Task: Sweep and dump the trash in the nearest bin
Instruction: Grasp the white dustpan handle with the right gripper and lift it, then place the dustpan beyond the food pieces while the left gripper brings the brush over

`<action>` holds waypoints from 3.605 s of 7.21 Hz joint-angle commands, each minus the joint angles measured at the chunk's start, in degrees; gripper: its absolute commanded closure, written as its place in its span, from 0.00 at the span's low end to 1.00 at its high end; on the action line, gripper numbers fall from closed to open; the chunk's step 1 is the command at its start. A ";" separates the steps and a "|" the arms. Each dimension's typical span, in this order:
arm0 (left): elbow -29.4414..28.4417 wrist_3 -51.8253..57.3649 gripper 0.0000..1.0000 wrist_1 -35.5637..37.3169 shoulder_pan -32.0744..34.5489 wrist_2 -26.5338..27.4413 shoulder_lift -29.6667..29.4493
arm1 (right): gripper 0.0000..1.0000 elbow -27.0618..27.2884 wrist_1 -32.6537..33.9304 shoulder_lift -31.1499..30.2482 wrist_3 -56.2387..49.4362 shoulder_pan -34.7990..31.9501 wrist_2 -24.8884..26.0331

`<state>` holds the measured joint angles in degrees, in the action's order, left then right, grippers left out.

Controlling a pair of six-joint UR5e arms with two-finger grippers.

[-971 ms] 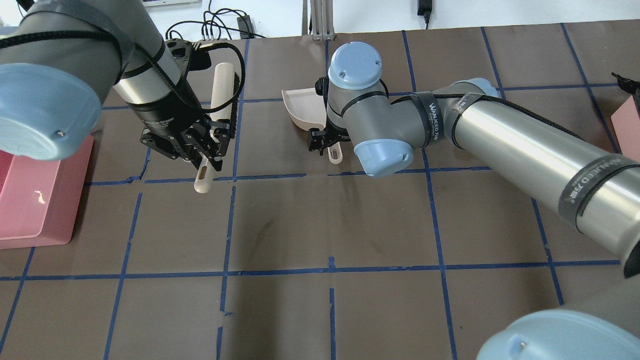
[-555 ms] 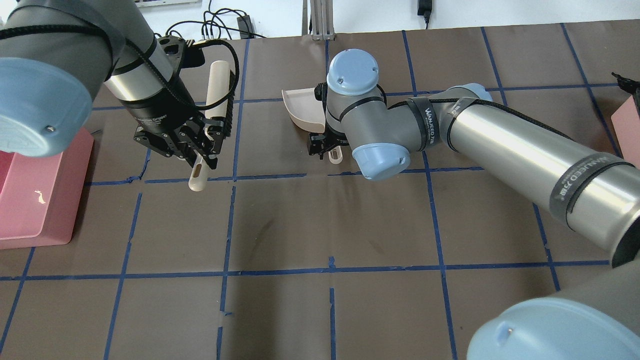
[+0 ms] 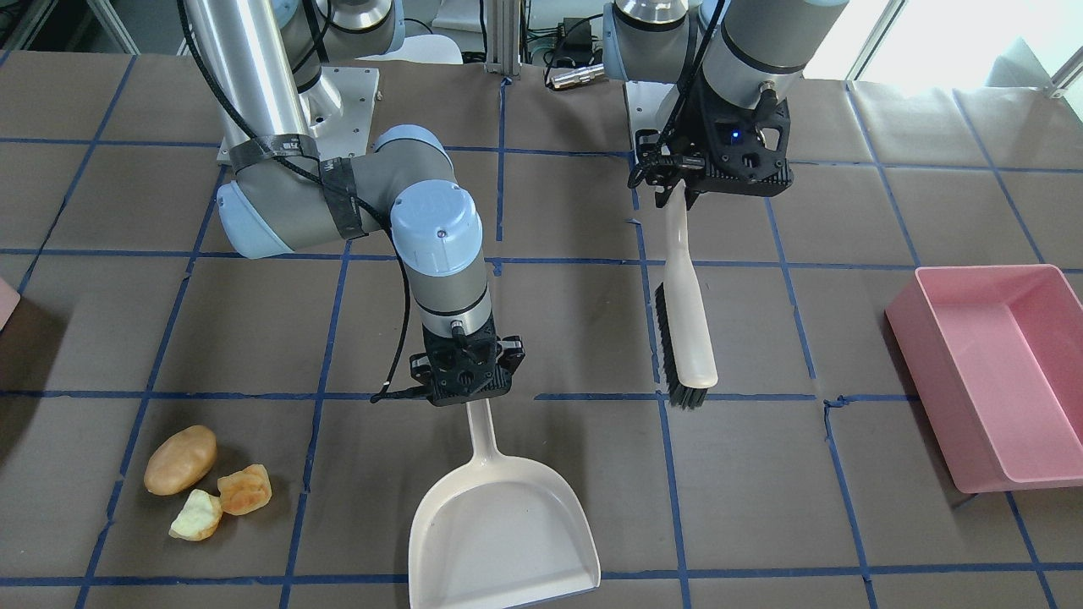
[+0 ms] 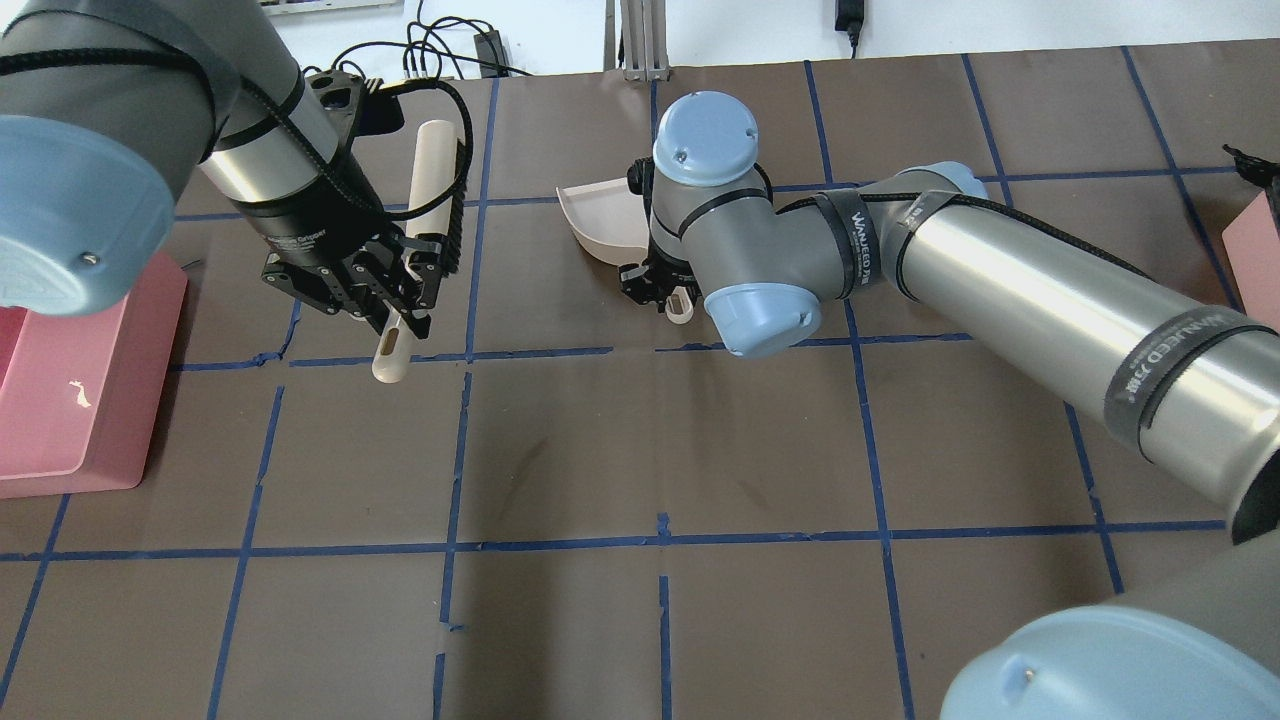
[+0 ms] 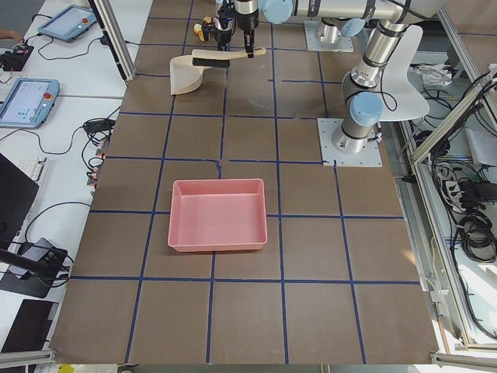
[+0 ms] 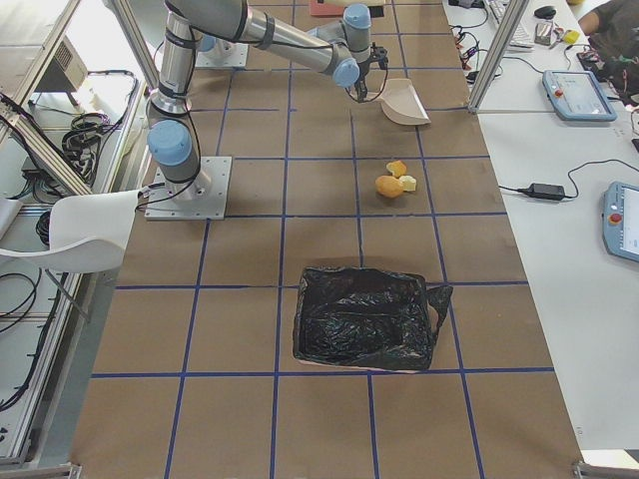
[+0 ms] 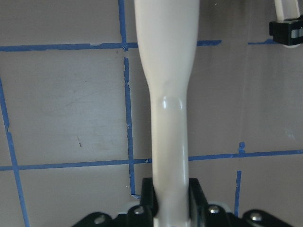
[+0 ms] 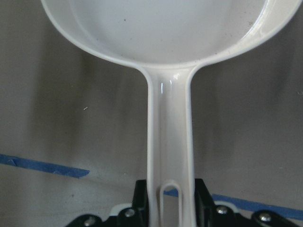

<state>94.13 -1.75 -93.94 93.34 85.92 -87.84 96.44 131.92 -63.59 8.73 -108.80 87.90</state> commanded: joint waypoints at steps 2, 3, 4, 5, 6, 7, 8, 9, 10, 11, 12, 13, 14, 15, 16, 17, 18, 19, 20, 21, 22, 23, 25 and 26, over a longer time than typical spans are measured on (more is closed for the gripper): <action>0.44 -0.01 1.00 0.16 0.09 -0.14 0.13 | 0.65 -0.12 -1.39 -4.51 -0.82 1.91 0.34; 0.71 -0.01 1.00 0.08 0.08 0.12 0.04 | 0.66 -0.03 -2.88 -6.62 -1.25 3.14 0.43; 0.71 -0.01 1.00 0.08 0.17 0.12 -0.40 | 0.66 0.15 -4.11 -9.07 -2.04 5.07 0.43; 0.36 -0.79 1.00 0.08 0.17 -0.23 -0.84 | 0.66 0.06 -6.91 -11.97 -5.36 7.78 0.35; 0.71 -1.15 1.00 0.08 0.26 -0.23 -1.19 | 0.66 0.06 -10.85 -15.22 -9.74 11.47 0.26; 0.97 -1.15 1.00 -0.01 0.35 -0.23 -1.28 | 0.67 0.06 -13.85 -18.30 -13.00 14.98 0.17; 1.15 -1.15 1.00 -0.01 0.35 -0.23 -1.46 | 0.67 0.15 -17.36 -21.46 -16.86 18.15 0.34; 1.06 -1.15 1.00 -0.01 0.61 -0.23 -1.89 | 0.67 0.41 -22.62 -24.54 -21.43 21.23 0.61; 0.89 -0.98 1.00 -0.10 1.31 -0.14 -2.77 | 0.67 0.50 -27.20 -27.18 -28.52 24.91 0.87; -0.33 -2.72 1.00 0.25 4.01 0.12 -5.30 | 0.67 0.50 -29.68 -28.68 -35.47 29.65 1.05; -1.91 -6.65 1.00 2.60 7.95 0.47 -8.80 | 0.67 0.50 -31.88 -29.13 -44.76 35.00 0.88; -5.84 -13.13 1.00 6.45 12.78 0.91 -14.23 | 0.67 0.76 -33.03 -29.14 -55.03 40.02 0.79; -11.63 -15.46 1.00 7.10 16.13 3.44 -20.38 | 0.67 0.85 -33.48 -29.14 -64.01 44.50 0.79; -17.86 -17.48 1.00 7.46 19.04 4.16 -25.84 | 0.67 0.85 -35.40 -29.14 -71.06 48.55 0.61; -23.06 -23.07 1.00 7.63 20.90 5.82 -29.81 | 0.67 0.94 -36.81 -29.14 -77.66 53.20 0.52; -25.63 -25.13 1.00 7.63 21.44 4.96 -31.93 | 0.67 1.63 -40.39 -29.14 -83.38 57.95 0.35; -25.83 -27.06 1.00 8.77 21.62 3.74 -32.82 | 0.67 2.77 -41.30 -29.14 -88.74 62.00 0.26; -25.83 -26.21 1.00 11.47 21.62 2.42 -33.27 | 0.67 4.26 -41.22 -29.14 -93.15 64.74 0.17; -25.57 -19.94 1.00 11.85 21.62 0.75 -33.97 | 0.67 5.06 -39.13 -28.70 -95.63 65.98 0.00; -25.92 -15.78 1.00 11.07 21.62 1.08 -35.72 | 0.68 5.68 -37.02 -27.22 -96.09 66.00 -0.27; -26.27 -15.39 1.00 10.54 21.62 0.74 -36.26 | 0.68 6.03 -33.17 -24.68 -96.18 66.00 -1.57; -26.71 -15.56 1.00 10.71 21.62 0.56 -36.35 | 0.68 5.86 -29.22 -21.26 -97.40 65.91 -1.85; -30.73 -16.53 1.00 10.62 21.62 -0.75 -38.80 | 0.68 5.33 -22.45 -17.55 -100.22 65.82 -1.94; -33.45 -16.53 1.00 10.54 21.70 -0.76 -40.90 | 0.68 5.33 -21.10 -16.23 -100.22 65.56 -1.94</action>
<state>63.78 -18.18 -83.33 114.99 85.60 -126.50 101.84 107.69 -81.79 -90.98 -43.04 86.02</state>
